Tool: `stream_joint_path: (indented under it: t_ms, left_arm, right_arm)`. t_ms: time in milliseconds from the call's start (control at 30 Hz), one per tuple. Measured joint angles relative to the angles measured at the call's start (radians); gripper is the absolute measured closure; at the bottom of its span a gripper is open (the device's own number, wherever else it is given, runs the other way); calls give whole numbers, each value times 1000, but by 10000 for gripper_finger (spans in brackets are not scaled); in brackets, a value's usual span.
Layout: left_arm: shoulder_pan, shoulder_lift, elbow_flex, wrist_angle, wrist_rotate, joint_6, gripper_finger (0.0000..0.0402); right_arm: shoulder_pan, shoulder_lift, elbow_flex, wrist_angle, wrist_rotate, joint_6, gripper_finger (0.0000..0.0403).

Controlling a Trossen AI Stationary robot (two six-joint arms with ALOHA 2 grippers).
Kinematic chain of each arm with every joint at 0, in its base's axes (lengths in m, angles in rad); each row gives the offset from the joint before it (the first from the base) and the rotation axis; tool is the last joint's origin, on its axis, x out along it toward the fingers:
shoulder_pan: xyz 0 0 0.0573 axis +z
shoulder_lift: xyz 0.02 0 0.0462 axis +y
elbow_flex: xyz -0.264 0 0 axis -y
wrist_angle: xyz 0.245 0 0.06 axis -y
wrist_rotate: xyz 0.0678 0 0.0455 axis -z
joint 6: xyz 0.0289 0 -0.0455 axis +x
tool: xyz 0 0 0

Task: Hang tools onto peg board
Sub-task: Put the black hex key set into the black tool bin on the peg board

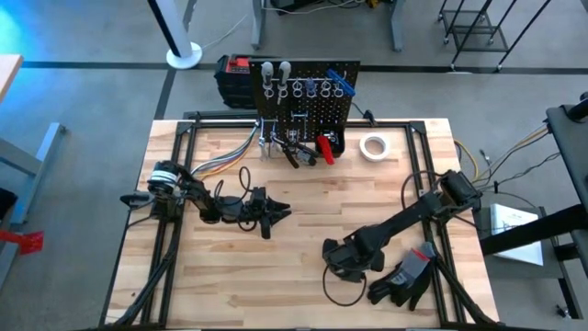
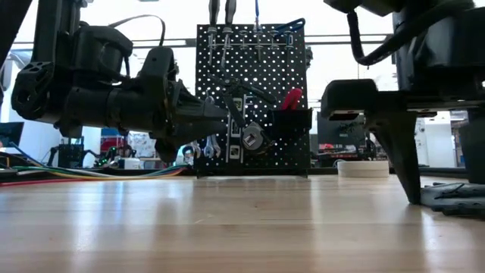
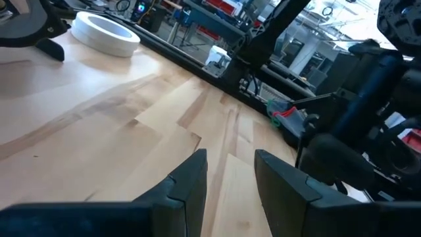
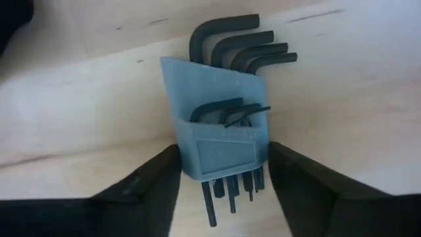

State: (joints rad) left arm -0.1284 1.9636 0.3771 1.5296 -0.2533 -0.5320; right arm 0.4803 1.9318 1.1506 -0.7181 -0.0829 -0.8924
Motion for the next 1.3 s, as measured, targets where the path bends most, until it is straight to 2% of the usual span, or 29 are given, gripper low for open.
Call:
stream_joint_path:
  t_ms: [167, 233, 467, 700, 967, 1300]
  left_arm:
    - [0, 0, 0, -5, -1, 17, 285]
    - [0, 0, 0, -4, -2, 18, 285]
    - [-2, 0, 2, -10, -11, 16, 285]
    - [-2, 0, 2, -12, -19, 17, 285]
    - [-2, 0, 2, -12, -26, 18, 285]
    - [-2, 0, 2, -11, -26, 27, 285]
  right_arm:
    - [-26, -7, 24, 16, -87, 80, 273]
    - [-31, -10, 21, -5, -100, 87, 318]
    - [-33, -16, 14, -32, -97, 107, 396]
    - [-34, -63, 14, -37, -61, 201, 402]
    - [-33, -203, 13, -62, 23, 301, 402]
    - [-119, -457, 15, -206, 305, 500, 402]
